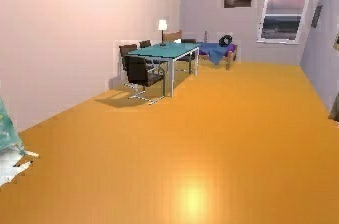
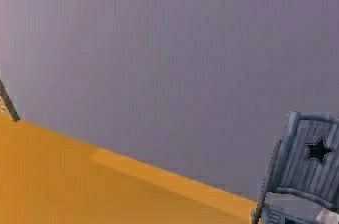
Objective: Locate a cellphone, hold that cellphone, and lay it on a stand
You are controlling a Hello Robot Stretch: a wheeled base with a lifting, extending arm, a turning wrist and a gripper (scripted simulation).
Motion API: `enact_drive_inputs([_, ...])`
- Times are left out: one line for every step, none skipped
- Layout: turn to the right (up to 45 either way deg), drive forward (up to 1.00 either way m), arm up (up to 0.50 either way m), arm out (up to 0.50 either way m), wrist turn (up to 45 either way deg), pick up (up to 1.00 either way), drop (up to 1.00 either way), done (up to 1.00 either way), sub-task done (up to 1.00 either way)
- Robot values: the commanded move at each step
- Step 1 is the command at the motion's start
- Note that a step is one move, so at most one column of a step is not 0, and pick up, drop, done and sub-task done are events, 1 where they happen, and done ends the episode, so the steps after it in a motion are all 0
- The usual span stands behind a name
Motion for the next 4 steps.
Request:
enact_drive_inputs([42.0,0.00,0.00,0.00,0.0,0.00,0.00,0.00,0.00])
enact_drive_inputs([0.0,0.00,0.46,0.00,0.0,0.00,0.00,0.00,0.00])
enact_drive_inputs([0.0,0.00,0.00,0.44,0.0,0.00,0.00,0.00,0.00])
enact_drive_inputs([0.0,0.00,0.00,0.00,45.0,0.00,0.00,0.00,0.00])
